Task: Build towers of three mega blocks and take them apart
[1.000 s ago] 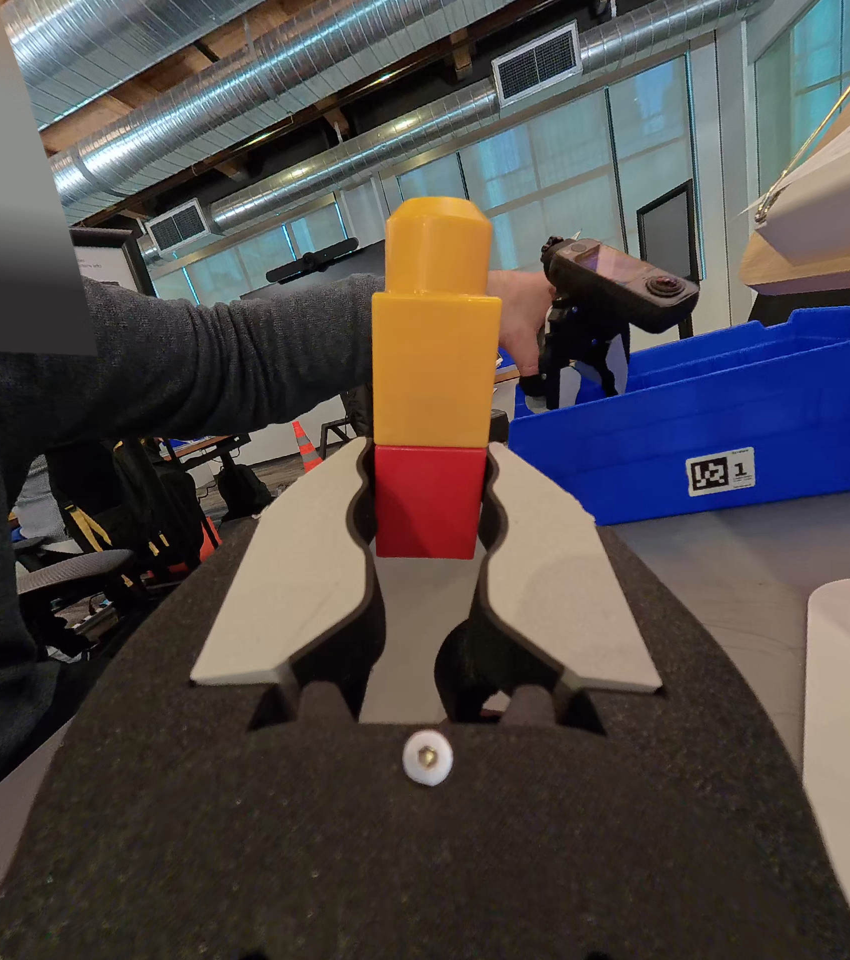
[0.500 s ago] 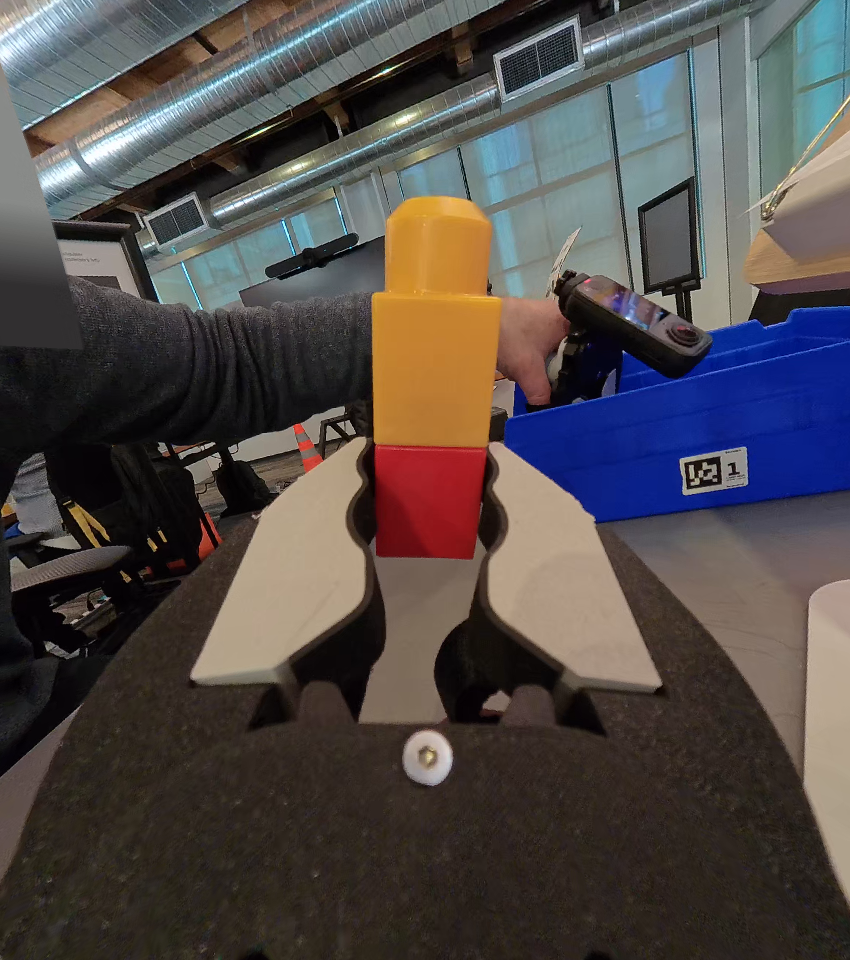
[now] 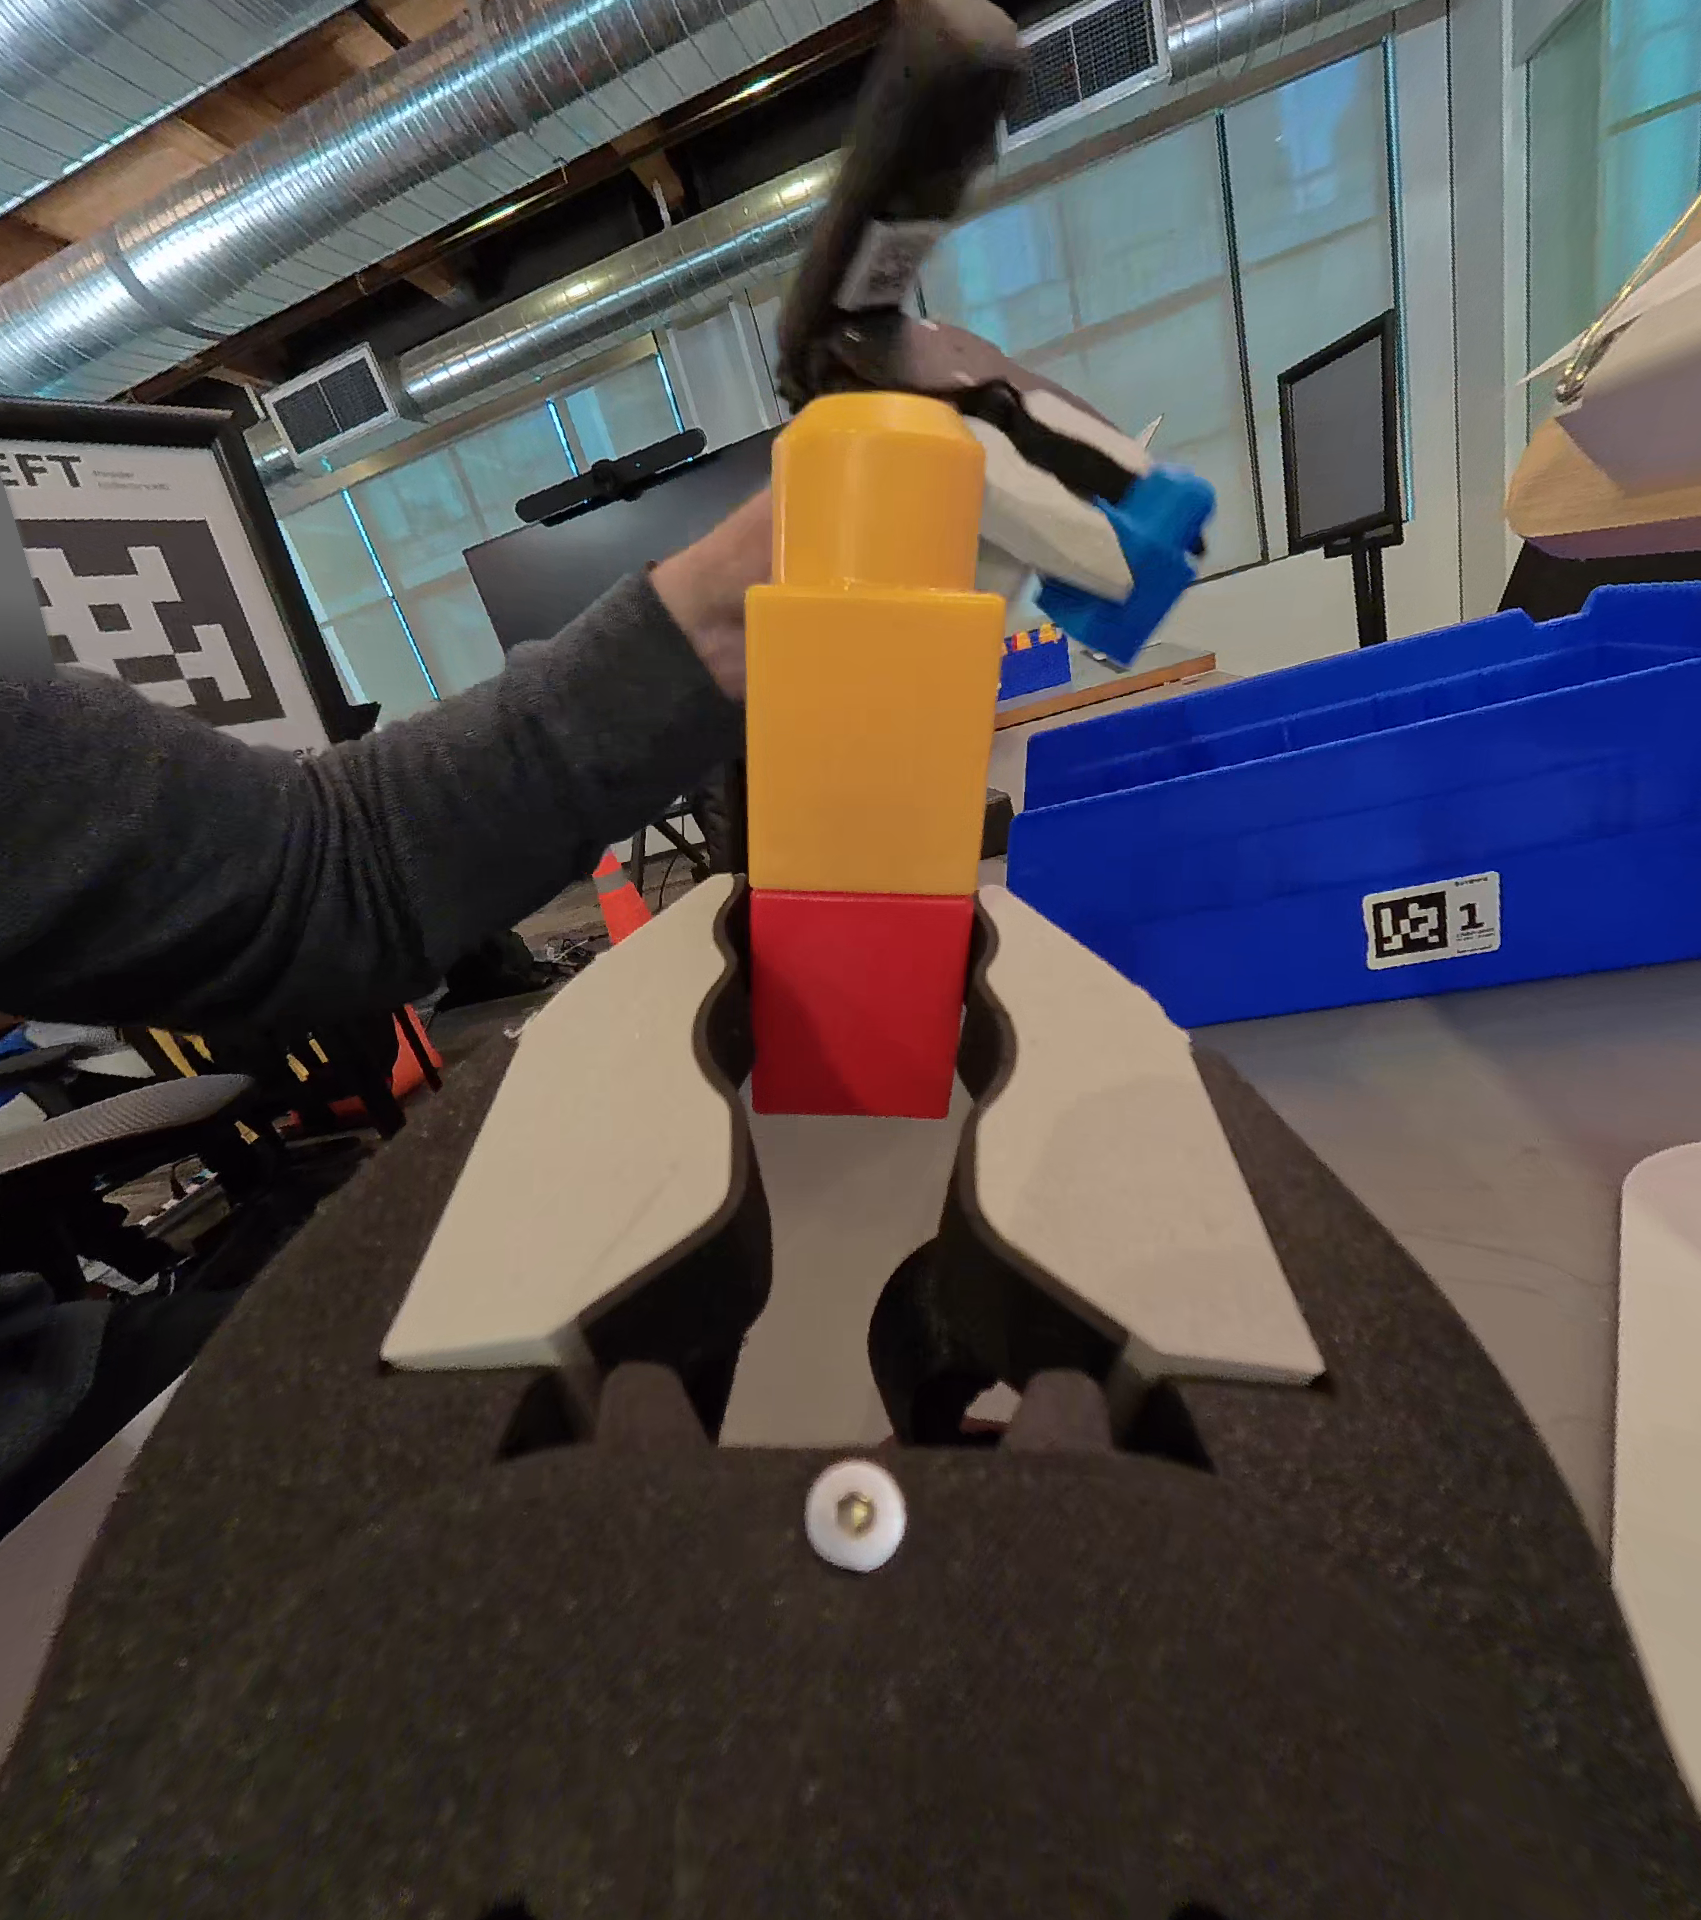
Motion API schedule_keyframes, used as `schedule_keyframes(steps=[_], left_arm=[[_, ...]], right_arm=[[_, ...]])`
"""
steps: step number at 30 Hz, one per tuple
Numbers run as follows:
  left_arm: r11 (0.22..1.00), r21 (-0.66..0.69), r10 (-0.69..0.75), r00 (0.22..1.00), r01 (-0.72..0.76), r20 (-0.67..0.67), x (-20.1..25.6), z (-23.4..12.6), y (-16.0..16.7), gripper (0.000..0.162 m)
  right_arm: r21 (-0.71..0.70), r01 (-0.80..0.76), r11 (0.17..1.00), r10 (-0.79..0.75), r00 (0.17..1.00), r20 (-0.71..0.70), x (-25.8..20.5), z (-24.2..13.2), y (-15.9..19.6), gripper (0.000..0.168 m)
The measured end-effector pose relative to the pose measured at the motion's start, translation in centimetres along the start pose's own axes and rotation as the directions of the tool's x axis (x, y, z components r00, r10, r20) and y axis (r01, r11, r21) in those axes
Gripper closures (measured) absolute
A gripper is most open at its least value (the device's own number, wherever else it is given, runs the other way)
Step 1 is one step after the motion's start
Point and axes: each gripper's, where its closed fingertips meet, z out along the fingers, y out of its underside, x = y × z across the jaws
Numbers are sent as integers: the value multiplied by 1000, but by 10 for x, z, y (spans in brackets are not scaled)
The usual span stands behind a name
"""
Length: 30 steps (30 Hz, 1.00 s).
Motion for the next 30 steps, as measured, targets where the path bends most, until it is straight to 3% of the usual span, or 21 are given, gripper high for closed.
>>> schedule_keyframes(steps=[4, 9, 13, 17, 23, 30], left_arm=[[943, 330, 13, 991, 32, -132, 70, -21, -62, 117], [810, 550, -2, 937, 206, -349, 133, -22, -103, 118], [758, 575, -2, 883, 307, -469, 156, -5, -107, 118], [723, 603, 6, 870, 337, -493, 162, 4, -107, 118], [742, 604, 9, 896, 293, -445, 170, 12, -104, 119], [809, 569, 29, 957, 148, -289, 178, 25, -98, 119]], right_arm=[[-9, 3, 1000, -3, 1000, -5, 0, 1, 1, 132], [-27, 13, 1000, -13, 1000, -9, 0, 3, 4, 132], [-37, 15, 999, -15, 1000, -8, -1, 3, 5, 132], [-46, 5, 999, -6, 1000, -17, 1, 4, 6, 132], [-74, 6, 997, -8, 999, -35, 3, 6, 10, 132], [-94, -1, 996, -5, 998, -56, 6, 6, 12, 132]])
